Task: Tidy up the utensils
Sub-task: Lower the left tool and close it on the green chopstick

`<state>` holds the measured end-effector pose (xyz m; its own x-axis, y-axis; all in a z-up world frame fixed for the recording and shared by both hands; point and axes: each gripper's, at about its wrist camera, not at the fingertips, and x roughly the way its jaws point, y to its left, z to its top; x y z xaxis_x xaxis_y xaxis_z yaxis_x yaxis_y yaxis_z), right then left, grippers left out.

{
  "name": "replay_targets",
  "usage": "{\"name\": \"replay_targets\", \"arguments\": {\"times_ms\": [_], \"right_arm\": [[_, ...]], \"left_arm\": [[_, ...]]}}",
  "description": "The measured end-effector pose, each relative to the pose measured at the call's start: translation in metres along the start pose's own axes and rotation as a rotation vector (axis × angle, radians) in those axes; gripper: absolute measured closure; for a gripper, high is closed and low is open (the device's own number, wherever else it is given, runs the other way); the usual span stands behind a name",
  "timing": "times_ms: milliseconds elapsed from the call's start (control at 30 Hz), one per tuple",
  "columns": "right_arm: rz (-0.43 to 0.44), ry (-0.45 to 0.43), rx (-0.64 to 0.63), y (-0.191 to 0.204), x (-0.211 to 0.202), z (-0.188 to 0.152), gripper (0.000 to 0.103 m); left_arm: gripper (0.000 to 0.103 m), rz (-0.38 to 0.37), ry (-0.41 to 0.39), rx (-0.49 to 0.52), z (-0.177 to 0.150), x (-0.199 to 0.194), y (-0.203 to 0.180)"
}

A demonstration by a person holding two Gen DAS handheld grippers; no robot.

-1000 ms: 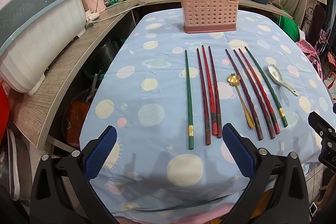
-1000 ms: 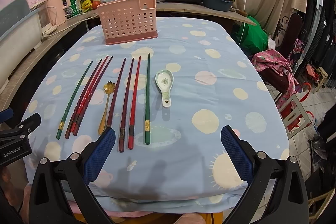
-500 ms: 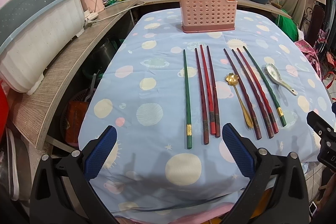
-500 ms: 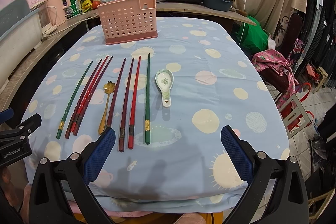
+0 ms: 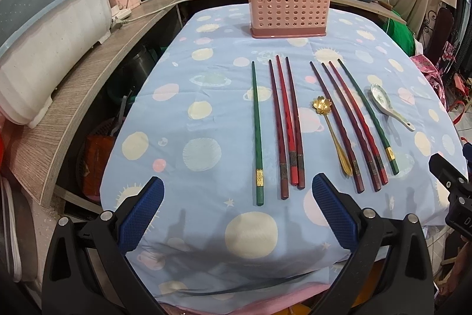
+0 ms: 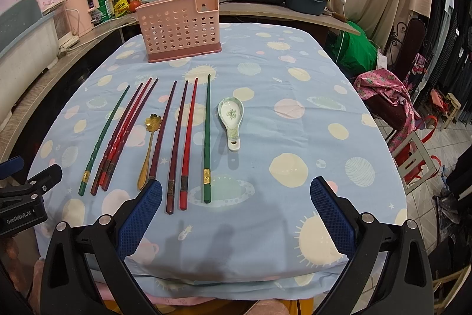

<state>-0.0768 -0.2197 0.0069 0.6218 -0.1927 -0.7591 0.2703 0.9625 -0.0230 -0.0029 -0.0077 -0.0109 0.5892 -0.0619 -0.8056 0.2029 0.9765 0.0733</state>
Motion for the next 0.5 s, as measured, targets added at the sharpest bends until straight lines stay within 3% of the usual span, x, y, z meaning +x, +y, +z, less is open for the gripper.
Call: {"name": "replay_targets", "arguments": {"times_ms": [233, 500], "right_arm": [[0.003, 0.012, 0.004, -0.002, 0.004, -0.001, 0.007], [0.006, 0.034, 0.004, -0.002, 0.014, 0.001, 0.007]], "left_arm": [[0.008, -0.025, 0.061, -0.035, -0.001, 0.02, 0.011], [0.02, -0.04, 0.147, -0.071, -0.004, 0.055, 0.023]]}}
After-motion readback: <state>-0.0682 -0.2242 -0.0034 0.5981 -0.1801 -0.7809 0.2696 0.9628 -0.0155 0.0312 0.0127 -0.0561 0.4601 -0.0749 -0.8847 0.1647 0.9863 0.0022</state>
